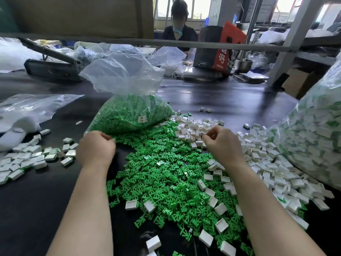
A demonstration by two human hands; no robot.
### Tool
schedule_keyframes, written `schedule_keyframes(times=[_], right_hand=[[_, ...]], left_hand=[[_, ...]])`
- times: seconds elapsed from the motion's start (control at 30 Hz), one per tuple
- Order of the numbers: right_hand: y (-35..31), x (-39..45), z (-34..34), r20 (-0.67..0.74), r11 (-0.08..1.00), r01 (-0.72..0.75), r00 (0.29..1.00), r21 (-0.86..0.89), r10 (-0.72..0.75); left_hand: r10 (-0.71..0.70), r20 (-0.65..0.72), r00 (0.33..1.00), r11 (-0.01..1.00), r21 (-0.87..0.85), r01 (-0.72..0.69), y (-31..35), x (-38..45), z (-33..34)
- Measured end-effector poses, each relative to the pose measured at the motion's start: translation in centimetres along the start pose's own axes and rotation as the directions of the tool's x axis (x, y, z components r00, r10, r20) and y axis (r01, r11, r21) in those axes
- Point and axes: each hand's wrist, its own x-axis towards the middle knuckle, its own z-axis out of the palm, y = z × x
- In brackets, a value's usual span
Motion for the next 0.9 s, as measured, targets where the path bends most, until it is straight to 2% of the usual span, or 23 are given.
schedule_keyframes(times=[0.07,0.13,0.3,0.37,0.47,0.57,0.67,0.77,0.9], right_hand=[[0.3,0.0,-0.2,0.028,0.997,-0.023,0.999,-0.068,0.025],[0.3,-0.2,-0.2,0.066,0.993,-0.015,0.998,-0.113,0.023],[0.0,-0.3,0.3,0.11,0.989,0.028,0.994,-0.148,-0.011],[-0.2,-0.5,0.8,0.127,0.976,0.081,0.99,-0.204,-0.055],[-0.5,-0.8,1.4,0.186,0.924,0.185,0.974,-0.334,-0.127],[-0.5,-0.8,1.8,0.17,0.924,0.202,0.973,-0.326,-0.153],[-0.4,-1.0,2.1,0.122,0.931,0.18,0.981,-0.318,-0.148],[-0.5,-1.1,2.2,0.106,0.938,0.169,0.984,-0.303,-0.143],[-0.5,-1.2,2.4,0.054,0.945,0.163,0.987,-0.284,-0.153]], left_hand=[[-0.144,-0.03,0.989,0.986,0.077,0.146,-1.3,0.3,-0.1],[-0.22,-0.033,0.975,0.967,0.122,0.222,-2.0,0.4,-0.2],[-0.256,-0.095,0.962,0.934,0.231,0.272,-2.1,0.4,-0.6],[-0.189,-0.123,0.974,0.948,0.235,0.214,-1.4,0.2,-0.6],[-0.034,-0.11,0.993,0.999,0.033,0.038,0.6,-0.3,-0.3],[0.123,-0.039,0.992,0.98,-0.152,-0.128,3.4,-1.3,0.3],[0.279,0.095,0.955,0.929,-0.277,-0.244,6.1,-3.0,1.3],[0.393,0.25,0.885,0.873,-0.404,-0.274,8.0,-4.6,2.9],[0.436,0.344,0.832,0.857,-0.441,-0.266,8.7,-6.1,4.6]])
